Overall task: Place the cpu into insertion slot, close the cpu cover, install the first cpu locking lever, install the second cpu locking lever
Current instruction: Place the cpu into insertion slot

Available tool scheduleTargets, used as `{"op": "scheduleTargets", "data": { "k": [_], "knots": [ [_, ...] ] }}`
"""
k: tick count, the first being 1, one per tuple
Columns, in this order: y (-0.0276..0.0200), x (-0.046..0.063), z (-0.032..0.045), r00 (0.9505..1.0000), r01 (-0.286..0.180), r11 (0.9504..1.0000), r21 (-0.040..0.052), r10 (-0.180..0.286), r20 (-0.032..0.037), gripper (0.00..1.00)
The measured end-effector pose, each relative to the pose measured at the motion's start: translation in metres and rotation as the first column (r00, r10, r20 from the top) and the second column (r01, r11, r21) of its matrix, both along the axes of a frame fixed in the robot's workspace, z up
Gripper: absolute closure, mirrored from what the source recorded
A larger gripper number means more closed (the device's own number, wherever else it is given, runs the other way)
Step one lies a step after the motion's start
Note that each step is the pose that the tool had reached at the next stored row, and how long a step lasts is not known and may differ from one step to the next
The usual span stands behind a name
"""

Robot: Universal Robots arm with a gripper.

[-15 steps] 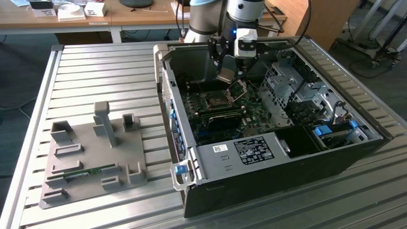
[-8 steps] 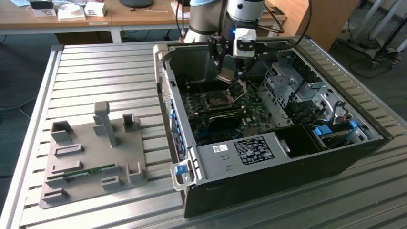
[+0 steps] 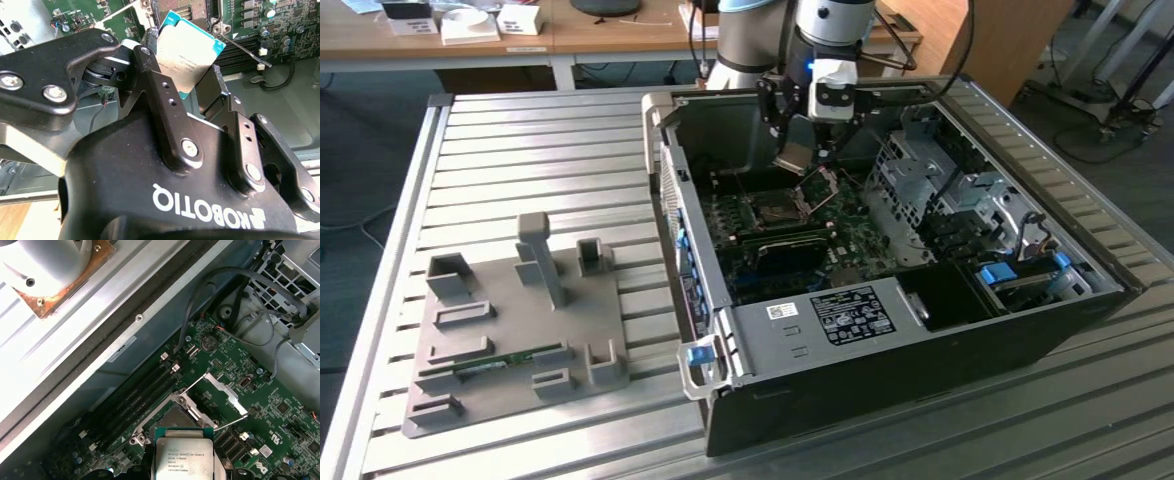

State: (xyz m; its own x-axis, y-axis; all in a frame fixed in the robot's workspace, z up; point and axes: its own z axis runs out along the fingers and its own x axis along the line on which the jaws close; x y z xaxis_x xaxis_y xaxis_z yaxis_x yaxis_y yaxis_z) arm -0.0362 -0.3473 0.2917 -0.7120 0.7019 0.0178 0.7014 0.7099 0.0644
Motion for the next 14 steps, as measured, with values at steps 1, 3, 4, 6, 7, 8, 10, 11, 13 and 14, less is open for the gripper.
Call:
{"op": "scheduleTargets", "data": {
  "k": [1, 3, 4, 6, 7, 8, 10, 11, 13, 14],
  "knots": [
    [0.0000, 0.0000, 0.0000, 1.0000, 0.000, 1.0000, 0.0000, 0.000, 0.0000, 0.46],
    [0.0000, 0.0000, 0.0000, 1.0000, 0.001, 1.0000, 0.0000, -0.001, 0.0000, 0.46],
    [0.0000, 0.0000, 0.0000, 1.0000, 0.001, 1.0000, 0.0000, -0.001, 0.0000, 0.46],
    [0.0000, 0.0000, 0.0000, 1.0000, 0.003, 1.0000, 0.0000, -0.003, 0.0000, 0.46],
    [0.0000, 0.0000, 0.0000, 1.0000, 0.008, 1.0000, 0.0000, -0.008, 0.0000, 0.46],
    [0.0000, 0.0000, 0.0000, 0.9998, 0.017, 0.9998, 0.0000, -0.017, 0.0001, 0.46],
    [0.0000, 0.0000, 0.0000, 0.9993, 0.039, 0.9993, 0.0000, -0.039, 0.0000, 0.46],
    [0.0000, 0.0000, -0.0001, 0.9988, 0.048, 0.9988, 0.0000, -0.048, 0.0000, 0.46],
    [0.0000, 0.0000, 0.0000, 0.9975, 0.071, 0.9975, 0.0000, -0.071, 0.0000, 0.46],
    [0.0000, 0.0000, 0.0000, 0.9968, 0.080, 0.9968, 0.0000, -0.080, 0.0000, 0.46]
  ]
}}
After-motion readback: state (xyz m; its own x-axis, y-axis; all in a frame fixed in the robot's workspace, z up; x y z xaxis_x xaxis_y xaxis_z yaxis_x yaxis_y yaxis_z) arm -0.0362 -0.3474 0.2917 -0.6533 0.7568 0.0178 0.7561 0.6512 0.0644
